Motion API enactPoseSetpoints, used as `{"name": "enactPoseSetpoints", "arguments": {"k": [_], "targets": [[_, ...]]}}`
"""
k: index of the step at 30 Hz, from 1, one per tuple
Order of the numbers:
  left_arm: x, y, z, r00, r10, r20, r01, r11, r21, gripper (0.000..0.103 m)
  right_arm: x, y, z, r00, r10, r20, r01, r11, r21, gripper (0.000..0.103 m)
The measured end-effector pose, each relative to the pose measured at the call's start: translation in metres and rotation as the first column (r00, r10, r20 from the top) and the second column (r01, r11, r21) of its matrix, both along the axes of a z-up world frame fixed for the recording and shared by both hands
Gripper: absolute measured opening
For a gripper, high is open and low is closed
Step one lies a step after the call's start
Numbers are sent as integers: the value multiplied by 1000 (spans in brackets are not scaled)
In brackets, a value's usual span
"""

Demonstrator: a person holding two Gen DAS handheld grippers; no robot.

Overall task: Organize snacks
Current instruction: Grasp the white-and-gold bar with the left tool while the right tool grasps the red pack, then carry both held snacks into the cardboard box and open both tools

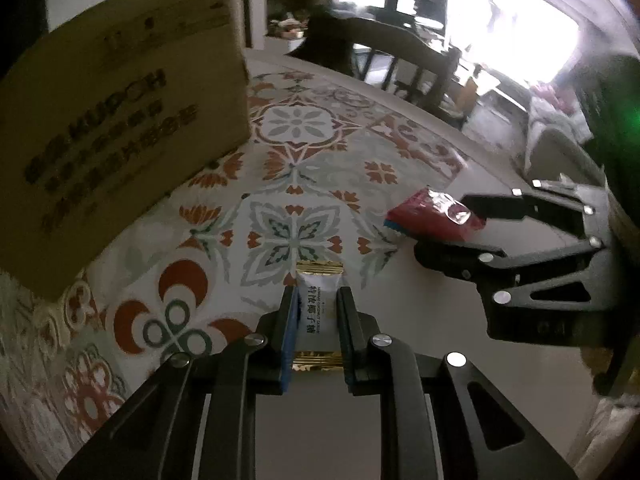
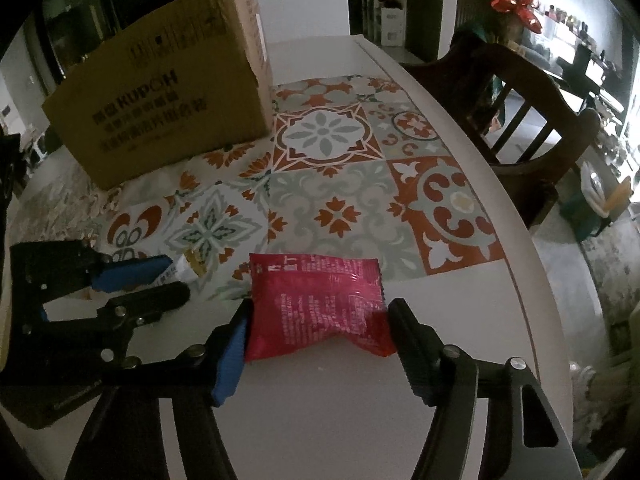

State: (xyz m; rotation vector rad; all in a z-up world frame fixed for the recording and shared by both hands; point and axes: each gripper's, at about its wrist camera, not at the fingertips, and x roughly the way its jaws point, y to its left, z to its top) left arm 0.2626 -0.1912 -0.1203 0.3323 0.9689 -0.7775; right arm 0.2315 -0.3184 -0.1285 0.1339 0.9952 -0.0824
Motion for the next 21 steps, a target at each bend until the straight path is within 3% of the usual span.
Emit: {"name": "enactPoseSetpoints", "arguments": {"k": [14, 21], "targets": [[-13, 23, 32, 986, 169, -5, -169, 981, -91, 20, -17, 3, 18, 998, -13, 53, 10, 999, 50, 61], [-23, 44, 68, 967, 243, 79, -232, 964, -130, 20, -24, 18, 47, 992, 16, 124, -22, 999, 45, 61]]}}
